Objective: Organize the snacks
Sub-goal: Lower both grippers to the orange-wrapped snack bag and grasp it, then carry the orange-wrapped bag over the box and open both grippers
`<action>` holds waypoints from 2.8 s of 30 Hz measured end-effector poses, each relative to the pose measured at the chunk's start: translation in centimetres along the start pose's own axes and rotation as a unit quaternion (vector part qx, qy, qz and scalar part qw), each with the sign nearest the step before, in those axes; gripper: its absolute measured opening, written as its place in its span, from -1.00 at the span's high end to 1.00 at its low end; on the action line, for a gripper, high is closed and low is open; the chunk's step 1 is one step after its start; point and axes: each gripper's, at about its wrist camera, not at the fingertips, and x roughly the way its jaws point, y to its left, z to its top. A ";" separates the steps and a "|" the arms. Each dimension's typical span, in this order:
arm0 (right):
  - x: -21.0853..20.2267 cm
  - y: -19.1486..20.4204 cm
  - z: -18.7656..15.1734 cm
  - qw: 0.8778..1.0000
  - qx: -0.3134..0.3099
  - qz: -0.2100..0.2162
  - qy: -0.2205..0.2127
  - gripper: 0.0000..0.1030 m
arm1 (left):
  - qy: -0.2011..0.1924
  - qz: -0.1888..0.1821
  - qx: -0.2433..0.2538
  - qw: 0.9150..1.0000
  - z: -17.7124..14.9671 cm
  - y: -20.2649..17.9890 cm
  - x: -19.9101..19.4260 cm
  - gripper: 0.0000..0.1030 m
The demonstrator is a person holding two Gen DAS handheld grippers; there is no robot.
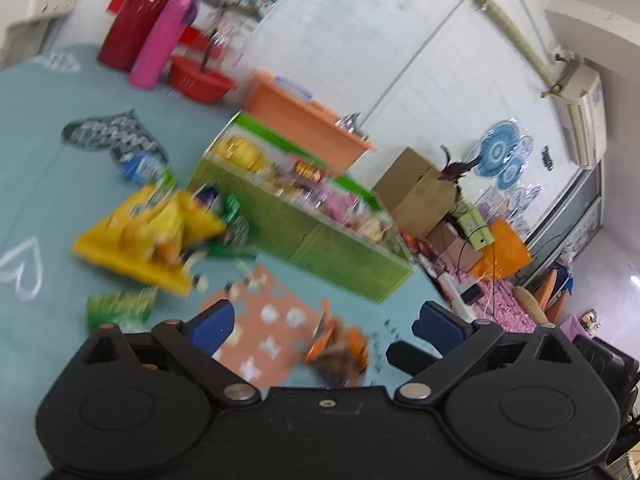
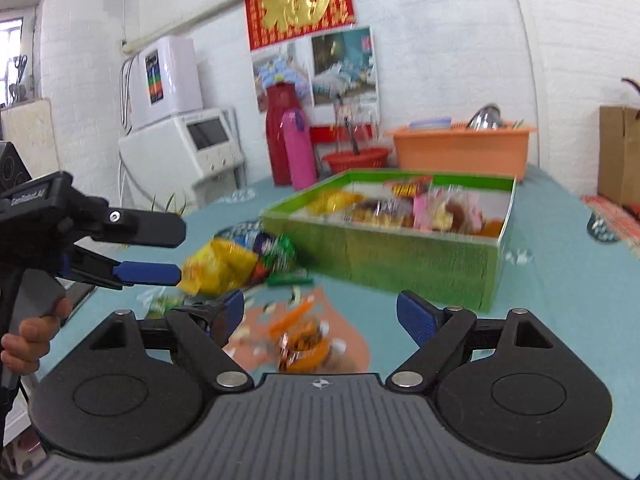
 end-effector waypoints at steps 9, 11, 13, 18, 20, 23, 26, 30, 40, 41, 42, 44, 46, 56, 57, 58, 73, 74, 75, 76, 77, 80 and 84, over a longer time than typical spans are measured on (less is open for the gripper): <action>2.5 2.0 -1.4 0.997 -0.054 -0.003 0.060 -1.00 | 0.039 -0.022 0.008 0.999 -1.4 -0.4 1.9 -1.00; 2.5 2.1 -1.7 0.996 -0.060 -0.002 0.067 -1.00 | 0.053 -0.030 0.014 0.998 -1.3 -0.9 3.4 -1.00; 2.5 2.0 -2.1 0.996 -0.056 0.004 0.076 -1.00 | 0.068 -0.035 0.017 0.997 -1.6 -1.3 5.0 -1.00; 2.2 2.0 -2.3 0.994 -0.050 0.031 0.088 -1.00 | 0.083 -0.038 0.026 0.995 -1.5 -1.5 7.5 -1.00; 2.1 1.9 -2.2 0.995 -0.049 0.035 0.079 -1.00 | 0.089 -0.040 0.026 0.995 -1.5 -1.4 8.1 -1.00; 3.0 1.6 -1.9 0.996 -0.049 -0.001 0.080 -1.00 | 0.095 -0.042 0.020 0.994 -1.5 -1.0 8.5 -1.00; 3.8 1.3 -2.0 0.994 -0.047 -0.021 0.096 -1.00 | 0.096 -0.045 0.015 0.994 -1.5 -0.7 8.6 -0.81; 3.6 1.2 -2.3 0.995 -0.039 -0.027 0.090 -0.99 | 0.097 -0.033 0.016 0.995 -1.5 -0.4 8.6 -0.10; 1.9 2.3 -0.4 0.997 -0.063 -0.034 0.038 -0.95 | 0.049 -0.050 0.047 0.996 0.5 -2.7 5.9 -0.08; 1.9 2.4 0.0 0.997 -0.066 -0.034 0.031 -0.95 | 0.043 -0.050 0.053 0.996 1.0 -3.0 5.8 -0.08; 1.9 2.4 0.4 0.997 -0.070 -0.034 0.024 -0.95 | 0.037 -0.050 0.058 0.996 1.5 -3.1 5.7 -0.08; 2.2 2.6 1.4 0.996 -0.076 -0.035 0.012 -0.95 | 0.027 -0.050 0.066 0.996 2.6 -3.4 5.6 -0.08; 2.8 2.7 2.4 0.996 -0.082 -0.034 -0.004 -0.95 | 0.014 -0.048 0.074 0.996 4.0 -3.6 5.6 -0.08; 7.7 1.6 7.2 0.993 -0.087 -0.037 -0.066 -0.95 | -0.027 -0.046 0.075 0.996 10.4 -1.7 7.8 -0.08; 8.4 1.5 7.6 0.993 -0.085 -0.039 -0.068 -0.95 | -0.028 -0.045 0.076 0.996 10.8 -1.5 8.2 -0.08; 8.9 1.3 7.8 0.994 -0.082 -0.039 -0.068 -0.95 | -0.028 -0.043 0.078 0.996 11.3 -1.1 8.6 -0.08; 16.0 -0.1 6.9 0.997 -0.071 -0.034 -0.004 -1.00 | -0.030 0.033 0.071 0.996 12.2 3.2 11.8 -1.00; 15.6 -0.2 6.6 0.997 -0.072 -0.038 -0.017 -1.00 | -0.038 0.032 0.079 0.996 11.9 3.0 11.2 -1.00; 15.2 -0.3 6.5 0.996 -0.073 -0.040 -0.022 -1.00 | -0.042 0.032 0.086 0.995 11.8 2.8 10.7 -1.00; 14.9 -0.4 6.5 0.996 -0.070 -0.042 -0.024 -1.00 | -0.044 0.032 0.089 0.995 11.7 2.5 10.1 -1.00; 14.5 -0.4 6.5 0.997 -0.064 -0.044 -0.026 -1.00 | -0.046 0.031 0.090 0.994 11.6 2.2 9.6 -1.00; 12.8 -0.3 6.9 0.998 -0.047 -0.036 -0.035 -1.00 | -0.051 0.021 0.079 0.995 11.4 1.4 7.5 -1.00; 9.4 0.5 7.0 0.998 -0.029 -0.013 -0.051 -1.00 | -0.056 0.031 0.076 0.995 10.3 0.2 4.0 -1.00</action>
